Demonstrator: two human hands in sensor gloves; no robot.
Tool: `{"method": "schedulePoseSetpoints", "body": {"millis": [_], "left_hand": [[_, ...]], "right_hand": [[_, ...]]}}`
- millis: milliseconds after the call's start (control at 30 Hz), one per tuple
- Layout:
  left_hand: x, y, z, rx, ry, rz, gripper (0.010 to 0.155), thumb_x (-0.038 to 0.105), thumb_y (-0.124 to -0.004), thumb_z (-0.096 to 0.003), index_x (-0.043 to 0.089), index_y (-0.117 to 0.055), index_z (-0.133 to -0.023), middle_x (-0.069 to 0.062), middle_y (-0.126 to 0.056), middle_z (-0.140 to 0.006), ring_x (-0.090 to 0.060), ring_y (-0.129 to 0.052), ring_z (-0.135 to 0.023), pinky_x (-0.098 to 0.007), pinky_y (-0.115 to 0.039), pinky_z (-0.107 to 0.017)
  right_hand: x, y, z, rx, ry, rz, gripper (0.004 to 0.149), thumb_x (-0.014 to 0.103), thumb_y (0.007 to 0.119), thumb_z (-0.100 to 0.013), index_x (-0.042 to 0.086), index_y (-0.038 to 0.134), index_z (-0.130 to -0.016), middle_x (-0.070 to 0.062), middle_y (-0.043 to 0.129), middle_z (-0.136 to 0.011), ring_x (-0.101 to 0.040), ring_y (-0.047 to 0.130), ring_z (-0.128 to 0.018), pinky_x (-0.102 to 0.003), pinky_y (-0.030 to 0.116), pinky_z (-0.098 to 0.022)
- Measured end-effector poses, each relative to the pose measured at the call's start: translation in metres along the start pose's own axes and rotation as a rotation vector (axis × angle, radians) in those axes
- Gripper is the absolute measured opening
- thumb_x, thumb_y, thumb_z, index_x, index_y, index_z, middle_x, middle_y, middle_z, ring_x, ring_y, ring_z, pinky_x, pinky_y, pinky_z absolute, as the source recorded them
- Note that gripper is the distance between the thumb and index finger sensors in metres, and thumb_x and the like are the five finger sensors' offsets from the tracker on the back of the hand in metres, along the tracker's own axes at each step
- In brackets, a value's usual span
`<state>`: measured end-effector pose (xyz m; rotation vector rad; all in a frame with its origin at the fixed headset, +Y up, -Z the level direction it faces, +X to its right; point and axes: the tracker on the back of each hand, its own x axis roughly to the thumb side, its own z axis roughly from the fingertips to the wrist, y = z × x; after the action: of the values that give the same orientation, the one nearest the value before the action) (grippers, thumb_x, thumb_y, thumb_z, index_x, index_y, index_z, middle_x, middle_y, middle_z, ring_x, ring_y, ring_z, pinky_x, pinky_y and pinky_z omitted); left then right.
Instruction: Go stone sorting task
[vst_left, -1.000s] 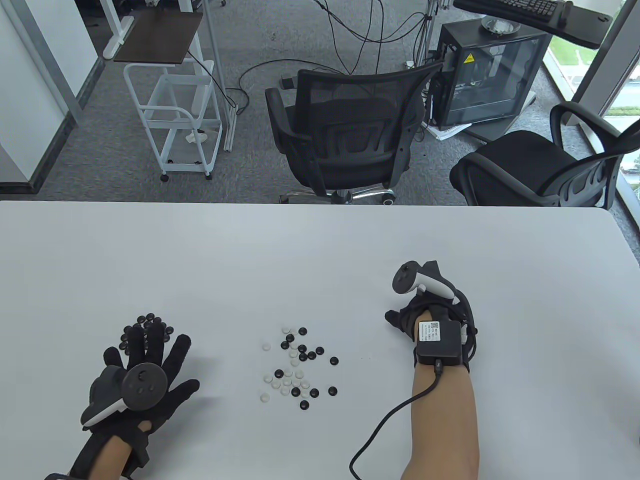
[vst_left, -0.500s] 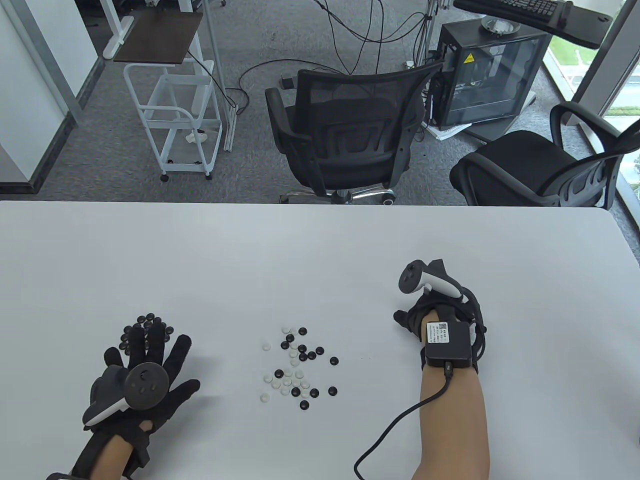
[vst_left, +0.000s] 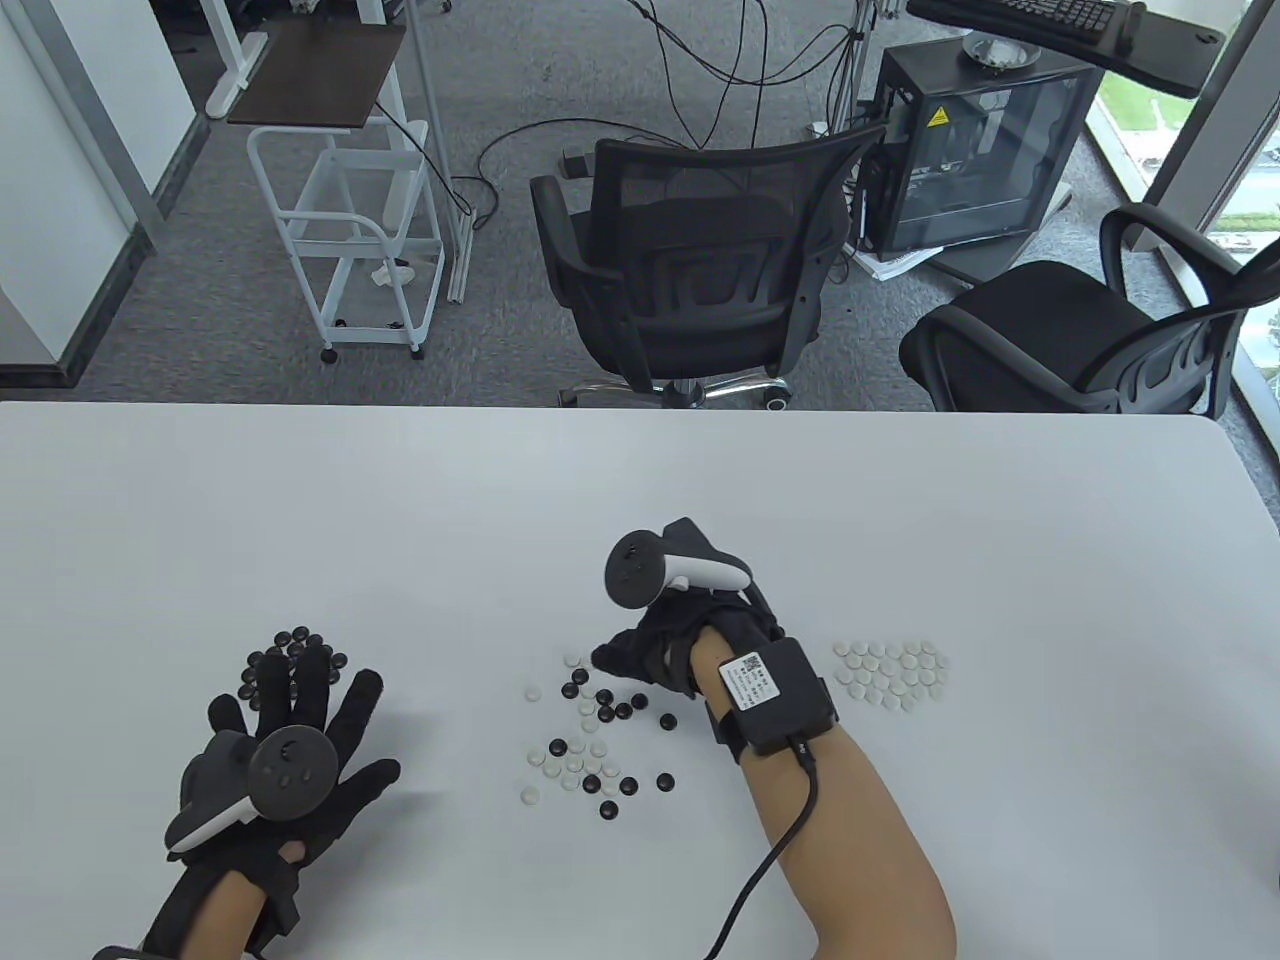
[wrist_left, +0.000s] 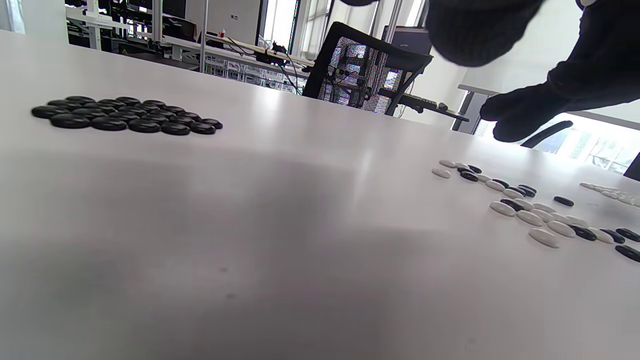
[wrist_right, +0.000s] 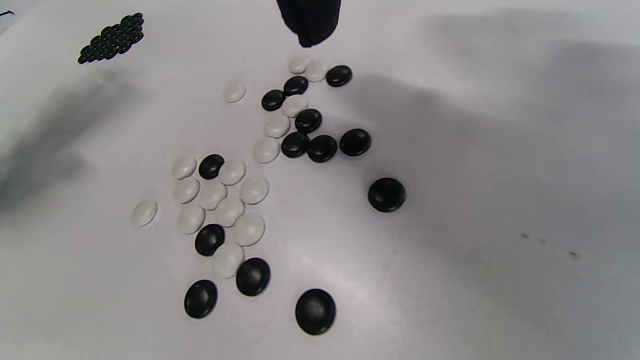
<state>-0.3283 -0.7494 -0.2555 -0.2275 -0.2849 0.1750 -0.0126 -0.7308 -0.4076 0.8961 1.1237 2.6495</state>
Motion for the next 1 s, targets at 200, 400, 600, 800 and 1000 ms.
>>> {"method": "schedulePoseSetpoints", "body": {"millis": [200,400,600,800,1000], "left_hand": [[-0.001,0.000,0.000,0.012,-0.003,0.008,0.081,0.058,-0.056,-0.0600,0.022,-0.016,-0.120,-0.027,0.016,-0.113,-0.056,0.021,-0.093,-0.083,0.006,-0.048],[-0.003,0.000,0.002,0.016,-0.007,0.014,0.081,0.058,-0.056,-0.0600,0.022,-0.016,-0.120,-0.027,0.016,-0.113,-0.056,0.021,-0.093,-0.083,0.006,-0.048],[-0.005,0.000,0.003,0.012,-0.006,0.019,0.081,0.058,-0.056,-0.0601,0.022,-0.016,-0.120,-0.027,0.016,-0.113,-0.056,0.021,-0.093,-0.083,0.006,-0.048],[-0.005,0.001,0.003,0.014,-0.010,0.018,0.081,0.058,-0.056,-0.0600,0.022,-0.016,-0.120,-0.027,0.016,-0.113,-0.056,0.021,-0.093,-0.082,0.006,-0.048],[-0.005,0.001,0.003,0.012,-0.012,0.014,0.081,0.058,-0.056,-0.0601,0.022,-0.016,-0.120,-0.027,0.018,-0.112,-0.056,0.021,-0.093,-0.082,0.006,-0.048]], "right_hand": [[0.016,0.008,-0.033,0.046,0.008,0.019,0.071,0.047,0.053,-0.057,0.003,0.054,-0.113,-0.047,0.003,-0.105,-0.072,-0.005,-0.083,-0.092,0.013,-0.051],[0.012,0.011,-0.054,0.038,0.052,-0.008,0.071,0.046,0.053,-0.058,0.004,0.050,-0.114,-0.047,0.003,-0.105,-0.072,-0.006,-0.083,-0.092,0.013,-0.051],[-0.016,-0.002,-0.049,0.004,0.160,-0.077,0.071,0.046,0.053,-0.058,0.003,0.053,-0.113,-0.047,0.003,-0.105,-0.072,-0.005,-0.083,-0.092,0.013,-0.051],[-0.067,-0.003,-0.013,0.020,0.310,-0.140,0.070,0.046,0.054,-0.058,0.001,0.059,-0.112,-0.047,0.005,-0.105,-0.073,-0.004,-0.083,-0.092,0.014,-0.051],[-0.114,0.006,0.029,0.045,0.453,-0.154,0.070,0.046,0.055,-0.058,0.001,0.065,-0.110,-0.046,0.009,-0.107,-0.072,-0.002,-0.084,-0.092,0.014,-0.051]]}}
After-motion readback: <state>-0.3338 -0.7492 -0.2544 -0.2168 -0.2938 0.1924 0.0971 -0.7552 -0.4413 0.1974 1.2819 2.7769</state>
